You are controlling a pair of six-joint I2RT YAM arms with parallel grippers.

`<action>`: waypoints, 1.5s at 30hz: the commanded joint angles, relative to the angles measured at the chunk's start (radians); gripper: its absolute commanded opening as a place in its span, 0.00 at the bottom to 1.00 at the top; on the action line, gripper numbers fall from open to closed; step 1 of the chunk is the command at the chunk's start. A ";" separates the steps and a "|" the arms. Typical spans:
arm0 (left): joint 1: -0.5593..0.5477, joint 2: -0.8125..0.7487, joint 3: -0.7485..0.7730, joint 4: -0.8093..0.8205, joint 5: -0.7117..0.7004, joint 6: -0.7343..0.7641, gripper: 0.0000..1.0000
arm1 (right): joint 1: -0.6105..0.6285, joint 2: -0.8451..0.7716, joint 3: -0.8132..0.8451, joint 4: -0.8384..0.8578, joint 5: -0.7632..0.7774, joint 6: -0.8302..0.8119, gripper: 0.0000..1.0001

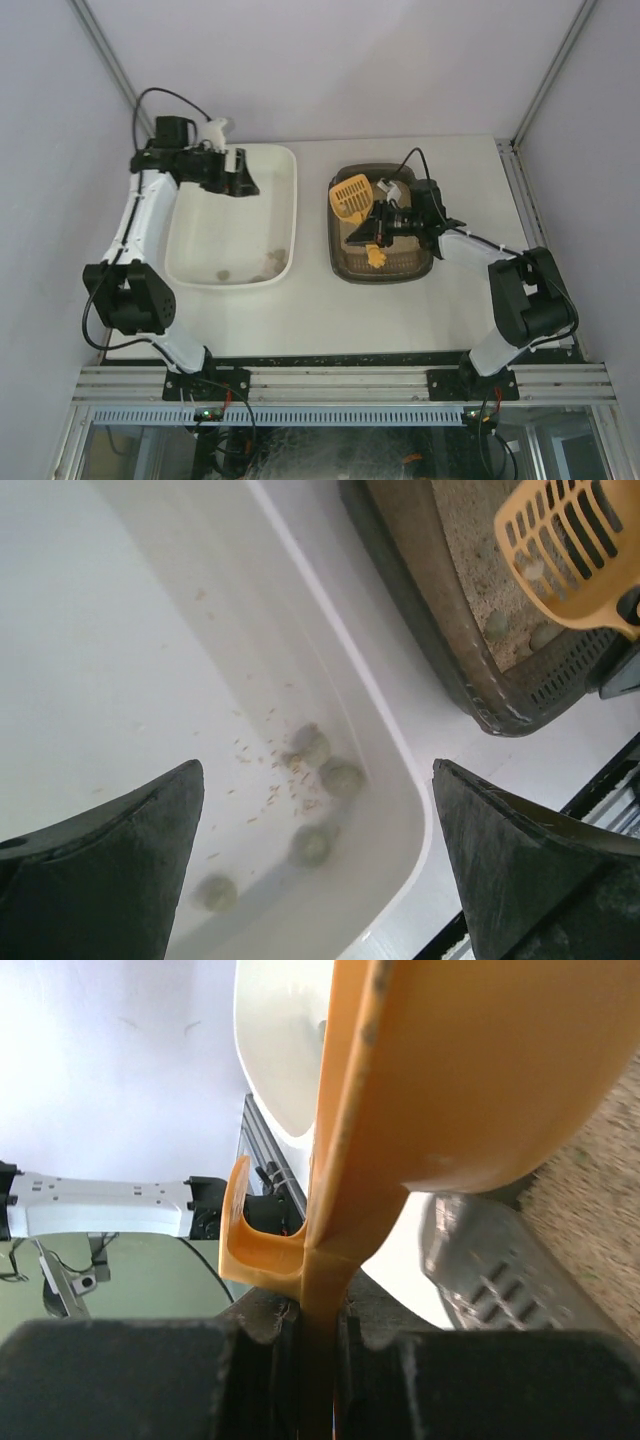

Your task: Clean the litter box

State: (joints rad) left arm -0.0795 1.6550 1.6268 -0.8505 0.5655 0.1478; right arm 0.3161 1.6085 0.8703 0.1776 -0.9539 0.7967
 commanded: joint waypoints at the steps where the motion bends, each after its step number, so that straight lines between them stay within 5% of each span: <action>1: 0.175 -0.003 0.119 -0.189 0.224 0.077 1.00 | 0.066 -0.044 0.105 -0.085 0.044 -0.042 0.00; 5: 0.312 -0.012 0.124 -0.293 0.268 0.138 1.00 | 0.166 -0.008 0.219 -0.150 0.099 -0.063 0.00; 8: 0.387 -0.037 0.090 -0.345 0.251 0.178 1.00 | 0.281 0.056 0.398 -0.389 0.243 -0.207 0.00; 13: 0.449 -0.125 -0.046 -0.236 0.053 0.106 1.00 | 0.501 0.233 0.838 -0.872 0.692 -0.526 0.00; 18: 0.546 -0.159 -0.103 -0.127 -0.096 -0.011 1.00 | 0.692 0.410 1.118 -1.120 1.189 -0.689 0.00; 24: 0.603 -0.180 -0.147 -0.071 -0.258 -0.044 1.00 | 0.846 0.538 1.197 -1.167 1.668 -0.835 0.00; 29: 0.605 -0.197 -0.188 -0.054 -0.281 -0.021 1.00 | 0.905 0.540 1.079 -1.023 1.912 -0.981 0.00; 37: 0.604 -0.170 -0.146 -0.088 -0.179 0.028 1.00 | 0.913 0.461 0.996 -0.889 1.929 -1.029 0.00; 45: 0.386 0.027 0.217 -0.172 -0.055 0.073 1.00 | 0.689 0.225 1.039 -1.159 1.376 -0.628 0.00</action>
State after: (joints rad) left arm 0.4438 1.5997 1.6409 -1.0248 0.4088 0.1947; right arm 1.1507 2.0529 1.8938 -0.8871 0.6697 -0.0441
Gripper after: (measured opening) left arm 0.996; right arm 0.088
